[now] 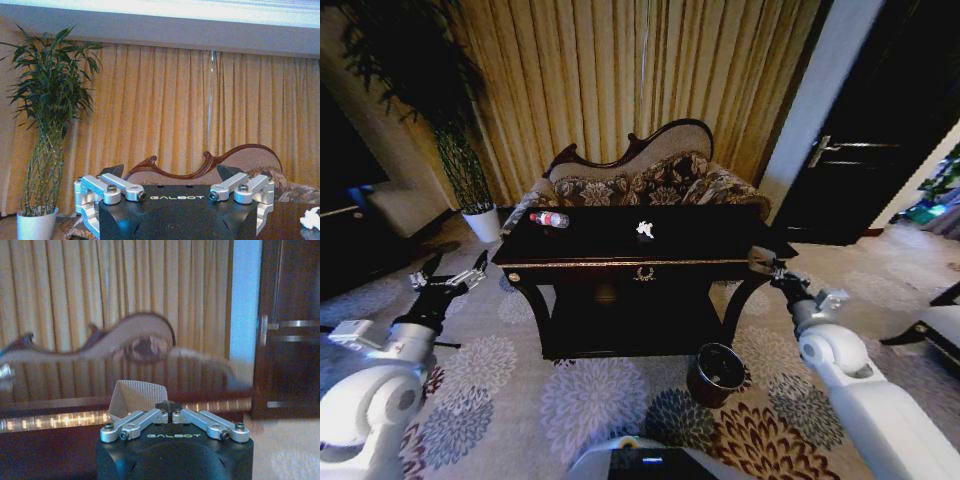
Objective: Move to the front of the table and place the trash on the table into the trash bin.
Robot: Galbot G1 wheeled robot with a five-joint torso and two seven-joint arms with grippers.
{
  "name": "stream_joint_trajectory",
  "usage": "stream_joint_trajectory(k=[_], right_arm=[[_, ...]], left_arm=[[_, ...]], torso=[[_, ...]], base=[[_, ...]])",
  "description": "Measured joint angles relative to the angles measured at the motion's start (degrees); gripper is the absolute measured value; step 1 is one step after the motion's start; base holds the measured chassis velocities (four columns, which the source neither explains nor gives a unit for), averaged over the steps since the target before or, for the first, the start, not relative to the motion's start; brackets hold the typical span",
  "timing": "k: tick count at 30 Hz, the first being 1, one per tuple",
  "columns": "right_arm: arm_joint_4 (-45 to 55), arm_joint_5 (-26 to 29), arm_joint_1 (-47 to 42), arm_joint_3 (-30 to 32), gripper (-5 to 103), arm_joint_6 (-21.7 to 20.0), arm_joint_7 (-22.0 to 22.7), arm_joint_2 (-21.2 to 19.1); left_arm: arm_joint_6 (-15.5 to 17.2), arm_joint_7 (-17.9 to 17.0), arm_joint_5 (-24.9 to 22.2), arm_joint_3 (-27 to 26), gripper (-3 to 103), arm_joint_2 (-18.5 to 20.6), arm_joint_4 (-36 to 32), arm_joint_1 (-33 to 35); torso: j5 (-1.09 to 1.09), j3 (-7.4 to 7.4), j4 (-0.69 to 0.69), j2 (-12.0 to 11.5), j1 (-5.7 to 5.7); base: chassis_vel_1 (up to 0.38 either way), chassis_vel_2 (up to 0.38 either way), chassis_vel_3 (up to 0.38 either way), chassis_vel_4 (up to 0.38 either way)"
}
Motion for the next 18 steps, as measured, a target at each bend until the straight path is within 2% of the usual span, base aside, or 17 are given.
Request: stream_joint_trajectory(k=[4,8,15,18], right_arm=[[-3.1,-0.4,-0.3,-1.1,0,-0.5,-0.5,1.4],[-10.0,-3.3,0.6,-3.8,0,-0.5,-1.0,3.6],[-21.1,-8.0,3.5,-7.2,0,1.6,-2.5,6.5],[-28.8,-9.7,5.8,-8.8,0,2.9,-2.8,8.3]], left_arm=[[0.0,0.0,0.0,0.0,100,-0.2,-0.2,0.1],[0.0,-0.1,-0.1,-0.4,100,-0.5,-0.3,0.7],[0.0,-0.1,-0.1,-0.7,100,-0.6,-0.3,0.9],[0.0,-0.1,-0.1,-0.7,100,-0.6,-0.2,0.9]], torso=[[0.00,-0.01,0.00,0.0,-0.01],[0.01,-0.01,0.00,0.0,-0.01],[0.00,-0.01,0.00,0.0,-0.01],[0.00,-0.01,0.00,0.0,-0.01]], base=[[0.000,0.000,0.000,0.000],[0.000,0.000,0.000,0.000],[0.000,0.000,0.000,0.000],[0.000,0.000,0.000,0.000]])
